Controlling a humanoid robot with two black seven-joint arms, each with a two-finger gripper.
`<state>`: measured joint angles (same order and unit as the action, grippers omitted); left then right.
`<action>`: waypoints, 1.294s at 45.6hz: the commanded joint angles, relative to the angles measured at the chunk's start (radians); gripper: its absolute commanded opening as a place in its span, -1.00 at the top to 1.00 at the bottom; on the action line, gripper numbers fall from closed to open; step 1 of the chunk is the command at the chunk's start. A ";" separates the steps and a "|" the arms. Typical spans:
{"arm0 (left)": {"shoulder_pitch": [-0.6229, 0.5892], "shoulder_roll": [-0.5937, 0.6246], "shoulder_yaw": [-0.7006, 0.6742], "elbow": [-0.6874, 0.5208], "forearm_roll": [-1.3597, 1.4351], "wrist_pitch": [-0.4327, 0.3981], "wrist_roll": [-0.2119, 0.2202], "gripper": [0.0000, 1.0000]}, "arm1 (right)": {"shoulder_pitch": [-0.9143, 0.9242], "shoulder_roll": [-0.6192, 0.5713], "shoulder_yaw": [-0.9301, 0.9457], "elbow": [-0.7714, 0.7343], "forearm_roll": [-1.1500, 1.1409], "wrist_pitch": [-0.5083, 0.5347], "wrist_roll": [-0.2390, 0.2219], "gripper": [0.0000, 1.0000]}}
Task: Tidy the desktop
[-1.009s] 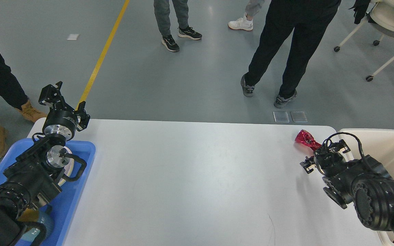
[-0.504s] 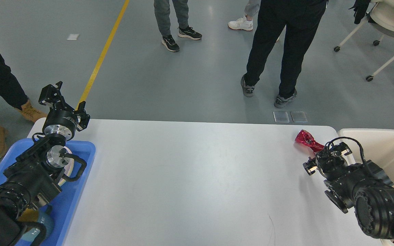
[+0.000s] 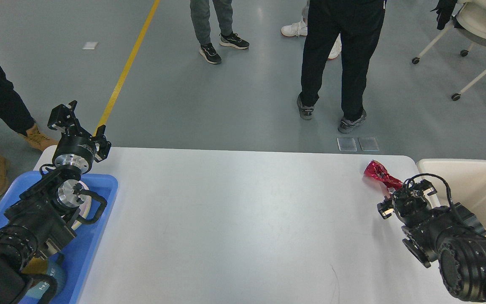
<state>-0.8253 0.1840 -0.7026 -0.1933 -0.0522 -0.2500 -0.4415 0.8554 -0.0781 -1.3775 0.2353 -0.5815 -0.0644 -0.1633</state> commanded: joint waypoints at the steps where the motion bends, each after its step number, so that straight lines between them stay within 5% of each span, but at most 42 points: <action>1: 0.000 0.000 0.000 0.000 0.000 0.000 0.000 -0.92 | -0.006 0.000 0.001 -0.002 0.000 0.000 -0.001 -0.60; 59: 0.000 0.000 0.000 0.000 0.000 0.000 0.000 -0.92 | -0.035 -0.002 0.006 -0.037 -0.001 0.003 0.001 -0.18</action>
<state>-0.8253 0.1839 -0.7026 -0.1933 -0.0522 -0.2500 -0.4416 0.8207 -0.0795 -1.3714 0.1978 -0.5830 -0.0629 -0.1637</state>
